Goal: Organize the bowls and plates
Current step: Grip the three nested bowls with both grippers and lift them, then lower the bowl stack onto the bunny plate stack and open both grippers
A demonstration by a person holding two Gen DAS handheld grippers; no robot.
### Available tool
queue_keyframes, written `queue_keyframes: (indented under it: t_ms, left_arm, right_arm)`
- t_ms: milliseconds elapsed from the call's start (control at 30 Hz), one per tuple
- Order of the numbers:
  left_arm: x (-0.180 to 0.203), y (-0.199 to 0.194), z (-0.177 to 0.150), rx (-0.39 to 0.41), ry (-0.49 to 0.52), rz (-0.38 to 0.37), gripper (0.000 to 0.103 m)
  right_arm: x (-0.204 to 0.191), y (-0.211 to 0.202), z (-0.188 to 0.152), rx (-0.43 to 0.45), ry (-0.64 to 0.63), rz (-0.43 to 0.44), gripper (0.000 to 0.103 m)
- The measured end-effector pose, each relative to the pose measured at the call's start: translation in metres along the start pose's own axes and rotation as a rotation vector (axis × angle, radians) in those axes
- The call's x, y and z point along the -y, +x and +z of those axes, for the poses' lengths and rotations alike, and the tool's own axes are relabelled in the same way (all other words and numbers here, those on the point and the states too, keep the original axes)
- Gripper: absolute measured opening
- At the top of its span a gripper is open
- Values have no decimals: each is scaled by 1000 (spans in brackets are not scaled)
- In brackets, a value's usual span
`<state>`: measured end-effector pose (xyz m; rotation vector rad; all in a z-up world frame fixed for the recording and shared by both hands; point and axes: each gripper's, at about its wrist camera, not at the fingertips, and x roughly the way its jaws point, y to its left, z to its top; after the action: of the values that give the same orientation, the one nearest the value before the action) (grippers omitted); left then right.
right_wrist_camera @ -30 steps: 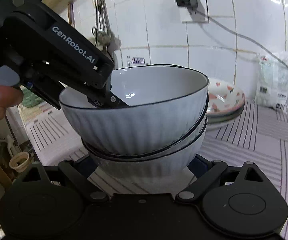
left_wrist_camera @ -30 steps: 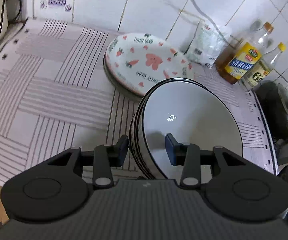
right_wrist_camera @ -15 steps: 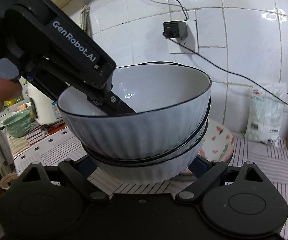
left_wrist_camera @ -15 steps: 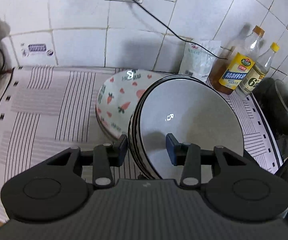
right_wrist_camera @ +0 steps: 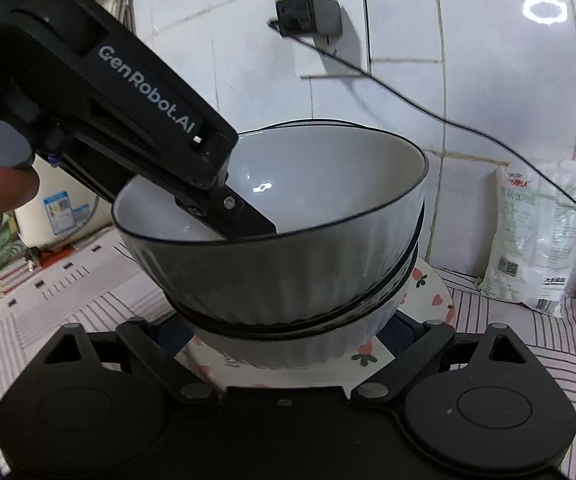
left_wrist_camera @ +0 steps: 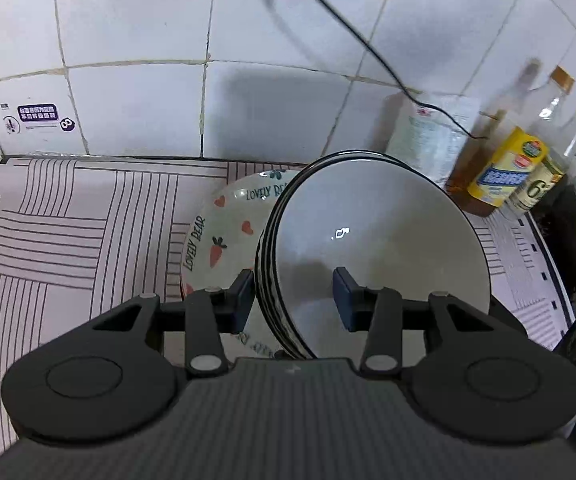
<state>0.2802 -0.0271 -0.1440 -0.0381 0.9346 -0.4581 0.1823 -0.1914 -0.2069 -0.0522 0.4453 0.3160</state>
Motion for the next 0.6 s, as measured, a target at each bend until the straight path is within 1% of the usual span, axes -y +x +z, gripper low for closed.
queue_keyframes:
  t_ms: [100,333,500,600]
  left_arm:
    - [-3,12,3,-7,-15,5,41]
    - [-4,32,5,-27,-19,17,40]
    - [-4,35,5,-43,-40,33,40]
    - [-5,37,5,-38,-44,42,41]
  right_arm:
    - [4,14,-1,-19,6,-3,97]
    - [7,30,-4,-57,1,-16,97]
    - [10,35,-5,-76,10,-10,97]
    - [9,35,-6,-75,16,-8,97]
